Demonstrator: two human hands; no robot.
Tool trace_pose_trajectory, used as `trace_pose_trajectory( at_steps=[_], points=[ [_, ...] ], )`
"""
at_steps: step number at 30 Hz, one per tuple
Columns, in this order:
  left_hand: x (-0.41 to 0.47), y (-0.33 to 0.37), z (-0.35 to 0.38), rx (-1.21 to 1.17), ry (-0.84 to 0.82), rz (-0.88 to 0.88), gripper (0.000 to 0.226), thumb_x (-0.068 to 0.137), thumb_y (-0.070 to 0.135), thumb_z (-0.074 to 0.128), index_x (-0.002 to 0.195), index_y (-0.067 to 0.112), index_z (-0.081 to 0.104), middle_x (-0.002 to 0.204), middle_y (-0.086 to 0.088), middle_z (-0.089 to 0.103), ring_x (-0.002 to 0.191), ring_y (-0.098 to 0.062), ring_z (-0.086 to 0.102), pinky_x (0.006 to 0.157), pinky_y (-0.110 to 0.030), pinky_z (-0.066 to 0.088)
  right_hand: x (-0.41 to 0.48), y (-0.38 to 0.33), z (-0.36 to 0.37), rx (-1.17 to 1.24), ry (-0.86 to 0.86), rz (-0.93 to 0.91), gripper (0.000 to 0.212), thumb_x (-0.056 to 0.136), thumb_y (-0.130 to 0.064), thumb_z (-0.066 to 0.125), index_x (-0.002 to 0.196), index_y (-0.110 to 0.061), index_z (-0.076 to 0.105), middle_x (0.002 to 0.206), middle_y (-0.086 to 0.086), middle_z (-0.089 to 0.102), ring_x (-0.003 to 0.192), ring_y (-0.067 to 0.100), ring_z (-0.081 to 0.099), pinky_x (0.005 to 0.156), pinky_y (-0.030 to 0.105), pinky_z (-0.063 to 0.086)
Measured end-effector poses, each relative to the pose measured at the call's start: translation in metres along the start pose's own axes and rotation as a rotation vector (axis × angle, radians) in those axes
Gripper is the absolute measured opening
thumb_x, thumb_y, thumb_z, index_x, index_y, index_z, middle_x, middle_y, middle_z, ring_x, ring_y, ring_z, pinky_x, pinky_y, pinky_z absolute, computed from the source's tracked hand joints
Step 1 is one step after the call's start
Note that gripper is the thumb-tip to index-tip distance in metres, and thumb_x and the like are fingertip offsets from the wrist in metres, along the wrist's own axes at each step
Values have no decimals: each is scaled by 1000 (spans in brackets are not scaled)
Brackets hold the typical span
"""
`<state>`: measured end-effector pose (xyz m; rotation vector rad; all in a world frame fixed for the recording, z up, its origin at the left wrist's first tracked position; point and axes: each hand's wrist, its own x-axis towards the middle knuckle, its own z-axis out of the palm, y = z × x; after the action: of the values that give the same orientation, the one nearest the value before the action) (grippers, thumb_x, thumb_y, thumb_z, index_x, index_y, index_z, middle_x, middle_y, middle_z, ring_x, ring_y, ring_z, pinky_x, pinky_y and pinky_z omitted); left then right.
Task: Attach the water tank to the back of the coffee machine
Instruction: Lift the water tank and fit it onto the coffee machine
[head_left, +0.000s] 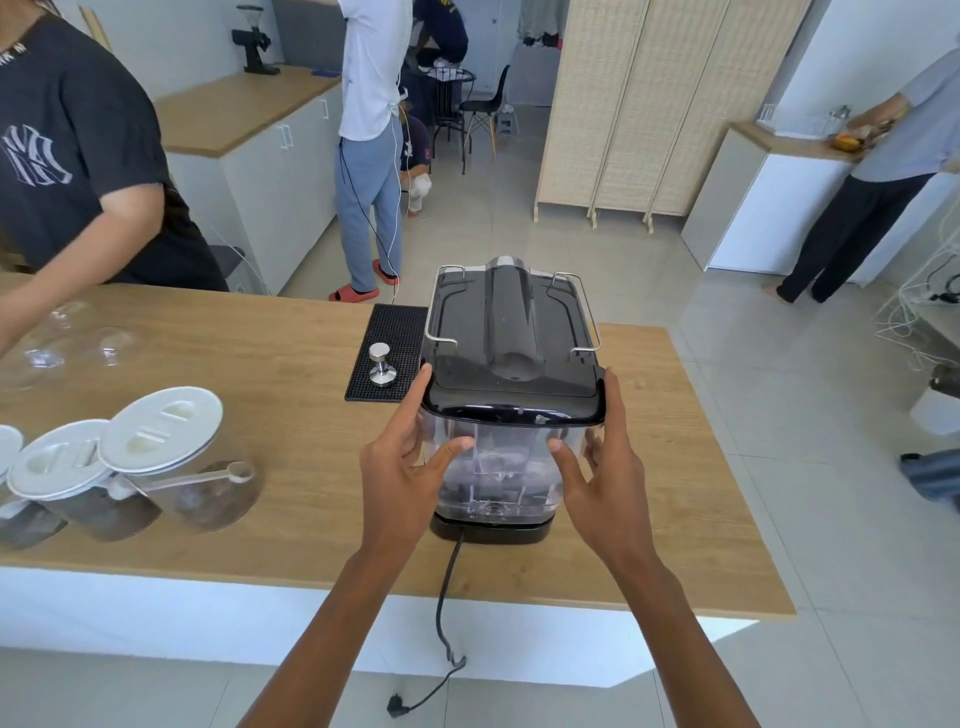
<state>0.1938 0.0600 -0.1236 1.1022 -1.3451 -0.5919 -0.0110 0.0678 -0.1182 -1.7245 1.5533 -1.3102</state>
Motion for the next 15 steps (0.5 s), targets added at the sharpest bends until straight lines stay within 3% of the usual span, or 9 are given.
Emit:
trace_pose_trajectory(
  at_steps=[1, 3, 4, 6, 8, 11, 13, 15],
  points=[
    [0, 0, -1, 1, -12, -5, 83, 78, 22, 80, 150, 20, 39, 110, -14, 65, 80, 9, 58, 93, -50, 50, 0, 0, 0, -2, 3, 1, 85, 98, -24, 62, 161, -39, 7, 163, -15, 35, 146, 9, 39, 118, 31, 34],
    [-1, -4, -1, -9, -23, -12, 84, 78, 23, 80, 150, 27, 37, 78, -8, 71, 77, -4, 65, 102, -42, 52, 0, 1, 1, 1, 6, 0, 85, 98, -24, 62, 161, -39, 7, 163, -16, 33, 147, 10, 38, 118, 31, 33],
    [0, -7, -2, -7, -23, -13, 84, 78, 23, 80, 150, 29, 36, 64, -2, 55, 70, -5, 58, 103, -35, 51, 0, 2, 2, 6, 5, 2, 85, 98, -24, 62, 161, -39, 7, 163, -17, 33, 147, 9, 38, 118, 29, 33],
    [-1, -13, -3, -2, -15, -11, 84, 80, 22, 81, 150, 31, 36, 63, -11, 45, 71, -7, 46, 101, -25, 49, 0, 4, 3, 9, -1, 13, 86, 98, -23, 63, 161, -38, 8, 162, -20, 32, 147, 6, 37, 115, 23, 32],
    [-4, -16, -3, 4, -15, -14, 84, 80, 22, 80, 152, 28, 35, 71, -5, 45, 77, -9, 45, 101, -21, 48, -2, 8, 6, -4, -2, 27, 86, 97, -24, 63, 161, -38, 8, 162, -21, 33, 143, 1, 40, 110, 13, 32],
    [-7, -17, -4, 53, -33, 6, 84, 81, 18, 80, 152, 23, 35, 65, -2, 48, 68, -1, 46, 100, -31, 54, -5, 11, 10, -27, 9, 38, 83, 97, -35, 60, 162, -35, 8, 159, -10, 43, 125, -14, 51, 98, 6, 42],
    [-7, -17, -4, 59, -53, 15, 85, 81, 18, 80, 152, 23, 34, 78, 7, 54, 76, 0, 52, 100, -36, 54, -7, 14, 10, -50, 34, 30, 83, 97, -35, 61, 162, -32, 9, 143, 6, 57, 115, 15, 63, 93, 33, 56],
    [-7, -18, -6, 44, -67, 0, 86, 82, 21, 79, 154, 25, 33, 91, 6, 53, 87, -4, 54, 106, -35, 49, -7, 15, 10, -66, 47, 19, 83, 98, -30, 63, 163, -30, 11, 129, 12, 61, 107, 40, 57, 86, 53, 53]
  ],
)
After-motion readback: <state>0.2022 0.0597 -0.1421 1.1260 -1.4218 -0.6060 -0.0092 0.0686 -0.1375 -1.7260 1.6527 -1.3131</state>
